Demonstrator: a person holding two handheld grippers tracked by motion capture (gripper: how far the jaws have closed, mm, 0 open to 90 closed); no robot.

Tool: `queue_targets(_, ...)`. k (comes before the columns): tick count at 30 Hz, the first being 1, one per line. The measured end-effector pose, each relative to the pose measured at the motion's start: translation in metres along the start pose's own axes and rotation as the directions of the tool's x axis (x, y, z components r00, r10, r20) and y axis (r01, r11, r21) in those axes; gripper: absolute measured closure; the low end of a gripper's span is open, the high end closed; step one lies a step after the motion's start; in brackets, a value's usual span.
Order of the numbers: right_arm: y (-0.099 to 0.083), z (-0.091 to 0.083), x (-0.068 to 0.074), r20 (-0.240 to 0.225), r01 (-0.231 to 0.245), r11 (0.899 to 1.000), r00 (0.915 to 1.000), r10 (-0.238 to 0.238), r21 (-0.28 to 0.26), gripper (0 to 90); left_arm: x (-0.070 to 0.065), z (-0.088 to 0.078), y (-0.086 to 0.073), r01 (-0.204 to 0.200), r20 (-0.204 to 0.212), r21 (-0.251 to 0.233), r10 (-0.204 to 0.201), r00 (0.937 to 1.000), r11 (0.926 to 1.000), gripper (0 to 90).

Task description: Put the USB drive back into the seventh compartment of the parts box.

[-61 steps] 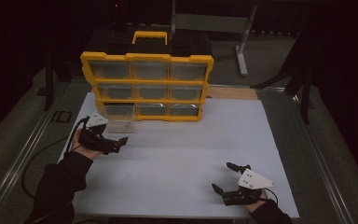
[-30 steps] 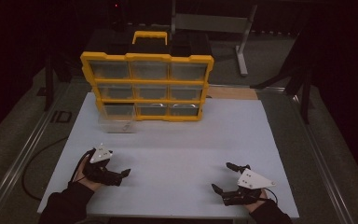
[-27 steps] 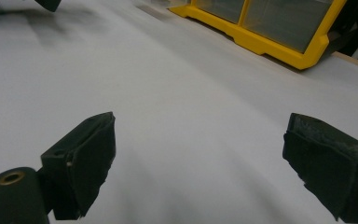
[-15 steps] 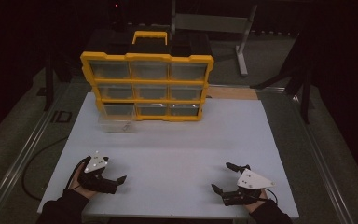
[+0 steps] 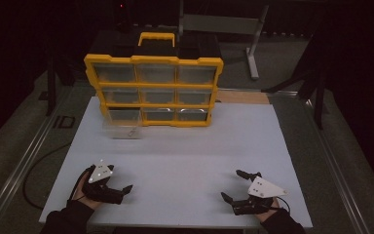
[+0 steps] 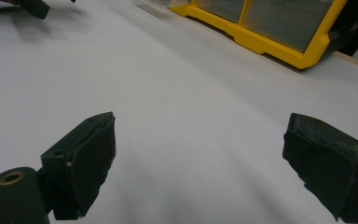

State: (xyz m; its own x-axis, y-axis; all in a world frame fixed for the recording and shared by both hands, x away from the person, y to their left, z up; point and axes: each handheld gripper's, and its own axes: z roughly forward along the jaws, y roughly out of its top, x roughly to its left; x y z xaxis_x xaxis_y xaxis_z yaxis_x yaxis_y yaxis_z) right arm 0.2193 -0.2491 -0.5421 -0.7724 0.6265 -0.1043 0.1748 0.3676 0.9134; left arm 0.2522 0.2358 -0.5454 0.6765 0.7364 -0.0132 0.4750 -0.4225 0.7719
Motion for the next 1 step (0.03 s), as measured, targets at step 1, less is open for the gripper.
queue_targets(1,0.0,0.0,-0.0002,-0.001,-0.002,1.0,1.0,0.002,0.002,9.7,0.0,0.0,0.0,0.0,0.0,0.0,0.0,1.0,1.0,0.3)
